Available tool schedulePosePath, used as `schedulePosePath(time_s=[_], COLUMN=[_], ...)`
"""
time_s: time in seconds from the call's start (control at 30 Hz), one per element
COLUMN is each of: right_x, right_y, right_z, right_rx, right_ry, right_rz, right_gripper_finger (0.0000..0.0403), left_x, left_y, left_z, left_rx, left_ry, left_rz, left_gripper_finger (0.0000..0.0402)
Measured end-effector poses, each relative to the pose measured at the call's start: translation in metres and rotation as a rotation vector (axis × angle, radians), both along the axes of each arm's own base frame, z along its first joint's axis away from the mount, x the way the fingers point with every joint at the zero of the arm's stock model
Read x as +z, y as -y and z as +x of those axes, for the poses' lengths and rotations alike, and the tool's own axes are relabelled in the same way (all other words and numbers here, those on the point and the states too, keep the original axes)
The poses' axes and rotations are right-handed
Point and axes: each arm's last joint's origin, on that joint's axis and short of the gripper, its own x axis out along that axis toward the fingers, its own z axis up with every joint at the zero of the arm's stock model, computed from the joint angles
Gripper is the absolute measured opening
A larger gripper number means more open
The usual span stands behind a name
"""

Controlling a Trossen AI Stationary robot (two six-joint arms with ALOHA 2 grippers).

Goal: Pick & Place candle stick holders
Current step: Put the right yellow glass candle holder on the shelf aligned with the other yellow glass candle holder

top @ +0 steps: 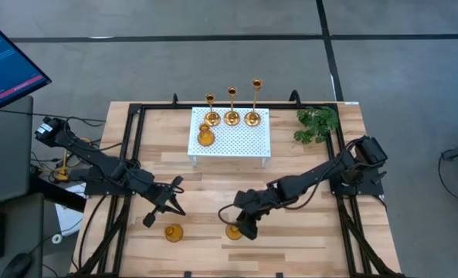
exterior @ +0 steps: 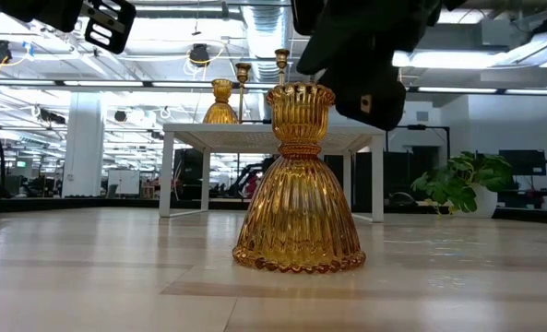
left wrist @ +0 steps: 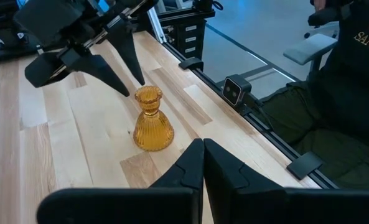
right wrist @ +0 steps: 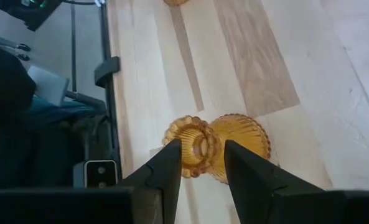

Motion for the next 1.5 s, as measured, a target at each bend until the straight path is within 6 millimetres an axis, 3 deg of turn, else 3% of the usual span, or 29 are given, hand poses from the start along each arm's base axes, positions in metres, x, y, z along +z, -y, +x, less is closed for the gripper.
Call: schedulePosePath(time_s=[0.53, 0.93, 1.07, 1.23, 1.5], right_x=[-0.004, -0.024, -0.024, -0.019, 0.000], right_y=[-0.006, -0.013, -0.013, -0.011, -0.006], right_z=[-0.006, 0.003, 0.001, 0.000, 0.004], right_rx=[-0.028, -0.040, -0.039, -0.009, 0.030], right_ry=[-0.040, -0.060, -0.074, -0.055, -0.156], right_rz=[-0.033, -0.015, -0.024, -0.054, -0.157], right_gripper_finger=[0.0113, 0.0111, 0.0084, 0.0019, 0.0010], left_x=[0.000, 0.000, -0.001, -0.002, -0.003], left_y=[0.000, 0.000, 0.000, 0.000, 0.000], left_z=[0.000, 0.000, 0.000, 0.000, 0.000], left_rx=[0.000, 0.000, 0.000, 0.000, 0.000], left_ry=[-0.001, -0.001, -0.007, -0.015, -0.024], left_rz=[0.000, 0.000, 0.003, 0.007, 0.012], left_gripper_finger=[0.0009, 0.0009, 0.0009, 0.0007, 0.0007])
